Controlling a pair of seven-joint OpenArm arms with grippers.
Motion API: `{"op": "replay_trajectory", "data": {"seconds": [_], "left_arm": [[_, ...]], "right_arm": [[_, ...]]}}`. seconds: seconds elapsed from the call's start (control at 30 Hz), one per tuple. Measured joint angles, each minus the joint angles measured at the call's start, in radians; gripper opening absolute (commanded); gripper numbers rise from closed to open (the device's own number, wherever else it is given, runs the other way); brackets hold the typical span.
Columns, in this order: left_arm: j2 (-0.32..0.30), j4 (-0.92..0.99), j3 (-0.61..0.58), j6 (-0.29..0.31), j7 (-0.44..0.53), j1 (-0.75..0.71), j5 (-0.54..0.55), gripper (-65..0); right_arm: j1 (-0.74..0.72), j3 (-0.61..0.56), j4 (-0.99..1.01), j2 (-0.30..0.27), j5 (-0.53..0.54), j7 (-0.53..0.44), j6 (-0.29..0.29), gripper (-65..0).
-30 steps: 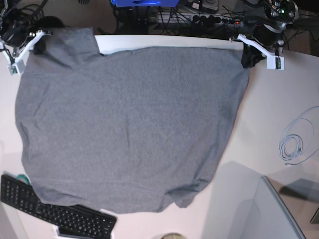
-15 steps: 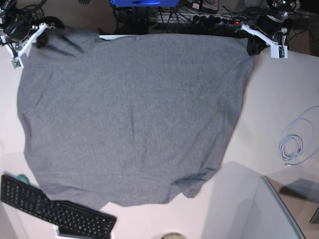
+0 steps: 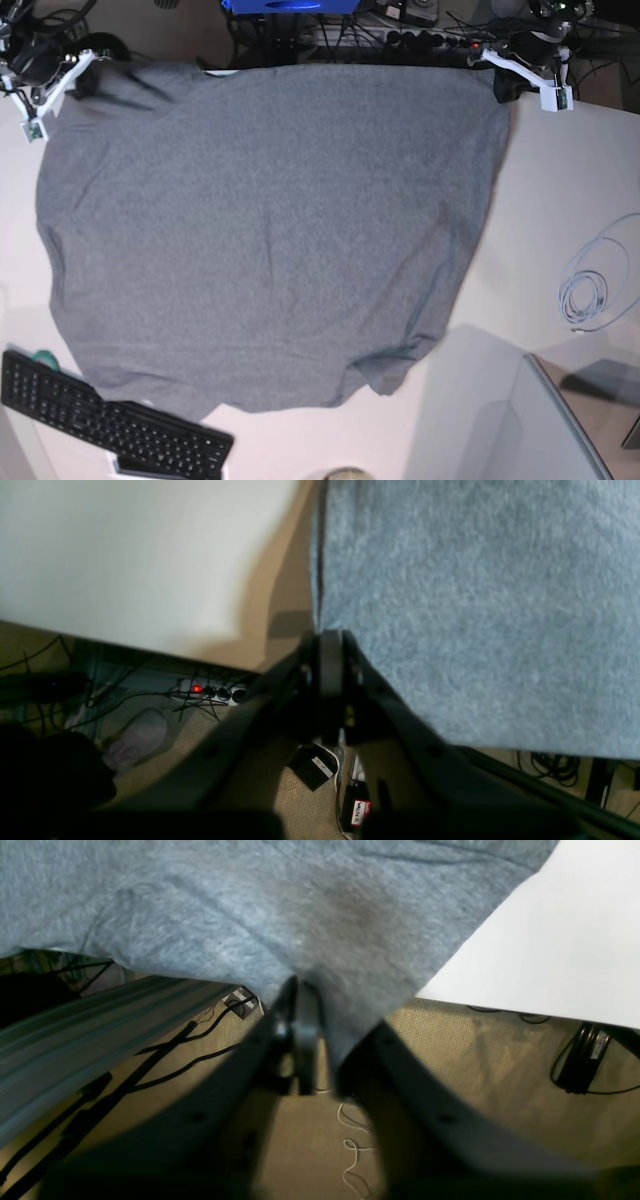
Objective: Layout the t-shirt on the table in an organized manner, then fold the t-shirt properly
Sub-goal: 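Pull the shirt edge taut with both grippers and release, then move the left gripper onto the shirt's middle and grasp the fabric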
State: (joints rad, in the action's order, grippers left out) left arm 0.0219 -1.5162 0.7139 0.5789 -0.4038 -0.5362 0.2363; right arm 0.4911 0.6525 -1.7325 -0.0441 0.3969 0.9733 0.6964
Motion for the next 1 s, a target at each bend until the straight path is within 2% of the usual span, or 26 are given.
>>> {"op": "replay_trajectory", "data": {"seconds": [0.07, 0.1, 0.17, 0.23, 0.3, 0.43, 0.53, 0.6, 0.7, 0.73, 0.77, 0.9, 1.0], "left_arm": [[0.000, -0.001, 0.003, 0.000, 0.000, -0.002, 0.001, -48.1], [0.000, -0.001, 0.004, -0.003, 0.000, -0.001, 0.001, -40.3], [0.000, -0.002, 0.014, -0.003, 0.000, -0.001, 0.001, -29.0], [0.006, -0.011, 0.059, 0.001, -0.004, 0.002, 0.000, -23.0], [0.006, -0.037, 0.116, 0.000, -0.004, 0.001, 0.003, -23.0], [-0.009, -0.119, 0.195, -0.004, -0.015, 0.026, -0.004, -23.0], [-0.067, -0.158, 0.164, -0.004, -0.029, 0.112, -0.003, -23.0], [-0.137, -0.158, 0.078, -0.002, -0.124, 0.206, -0.008, -23.0], [-0.211, -0.087, -0.106, -0.002, -0.221, 0.419, -0.107, -23.2], [-0.216, -0.042, -0.165, 0.003, -0.217, 0.492, -0.142, -23.2], [-0.221, 0.023, -0.222, 0.005, -0.209, 0.571, -0.193, -23.2], [-0.216, 0.382, -0.401, -0.003, -0.146, 0.880, -0.399, -23.4], [-0.223, 0.726, -0.549, -0.003, -0.002, 1.105, -0.408, -23.2]], "right_arm": [[-0.001, 0.003, 0.000, 0.000, 0.003, -0.001, 0.000, -34.5], [-0.006, 0.005, 0.000, 0.000, 0.003, 0.000, 0.000, -29.1], [-0.018, 0.011, 0.000, 0.000, 0.007, -0.002, 0.000, -29.4], [-0.035, 0.051, -0.001, 0.005, 0.015, -0.005, 0.000, -33.9], [-0.055, 0.102, -0.001, 0.003, 0.008, -0.003, 0.000, -36.2], [-0.121, 0.192, -0.001, -0.004, -0.007, 0.003, 0.000, -36.3], [-0.186, 0.167, 0.006, -0.039, -0.006, 0.004, 0.000, -36.3], [-0.247, 0.091, 0.055, -0.084, -0.008, -0.003, 0.000, -36.9], [-0.369, -0.026, 0.183, -0.102, 0.001, -0.003, 0.002, -37.4], [-0.400, -0.045, 0.226, -0.100, 0.009, -0.008, 0.005, -38.0], [-0.438, -0.066, 0.275, -0.102, 0.006, -0.006, 0.002, -41.3], [-0.529, -0.141, 0.432, -0.107, -0.012, -0.011, -0.003, -65.0], [-0.535, -0.190, 0.455, -0.104, -0.002, -0.080, -0.005, -63.2]]}}
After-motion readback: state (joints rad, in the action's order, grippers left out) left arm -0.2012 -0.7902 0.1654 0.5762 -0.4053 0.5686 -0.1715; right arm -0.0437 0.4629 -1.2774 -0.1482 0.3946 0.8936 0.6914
